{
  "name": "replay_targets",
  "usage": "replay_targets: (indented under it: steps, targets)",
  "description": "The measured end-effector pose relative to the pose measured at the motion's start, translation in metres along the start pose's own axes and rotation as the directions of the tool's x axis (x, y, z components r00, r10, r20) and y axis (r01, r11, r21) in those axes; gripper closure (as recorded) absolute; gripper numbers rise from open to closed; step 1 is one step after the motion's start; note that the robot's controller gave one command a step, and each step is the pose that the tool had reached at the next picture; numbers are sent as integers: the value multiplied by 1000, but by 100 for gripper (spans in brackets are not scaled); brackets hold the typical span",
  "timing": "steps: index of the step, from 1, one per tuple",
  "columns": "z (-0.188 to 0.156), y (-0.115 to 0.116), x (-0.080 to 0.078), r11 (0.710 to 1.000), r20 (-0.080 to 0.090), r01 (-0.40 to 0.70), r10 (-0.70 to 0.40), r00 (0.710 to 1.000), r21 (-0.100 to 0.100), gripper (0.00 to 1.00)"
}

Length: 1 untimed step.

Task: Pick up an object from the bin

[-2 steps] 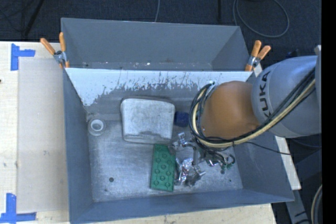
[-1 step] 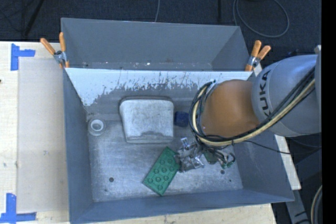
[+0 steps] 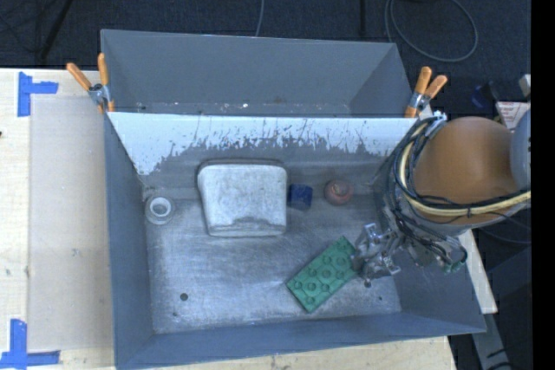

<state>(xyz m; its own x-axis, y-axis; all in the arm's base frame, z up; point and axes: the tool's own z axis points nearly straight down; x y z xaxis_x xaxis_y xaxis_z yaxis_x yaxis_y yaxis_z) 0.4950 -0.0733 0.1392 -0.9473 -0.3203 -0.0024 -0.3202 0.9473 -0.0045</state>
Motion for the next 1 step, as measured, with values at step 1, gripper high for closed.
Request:
replay_targets:
  steps: [1]
  targets:
    - [-108, 3, -14, 1000, 6, -7, 7, 1000, -1, 100]
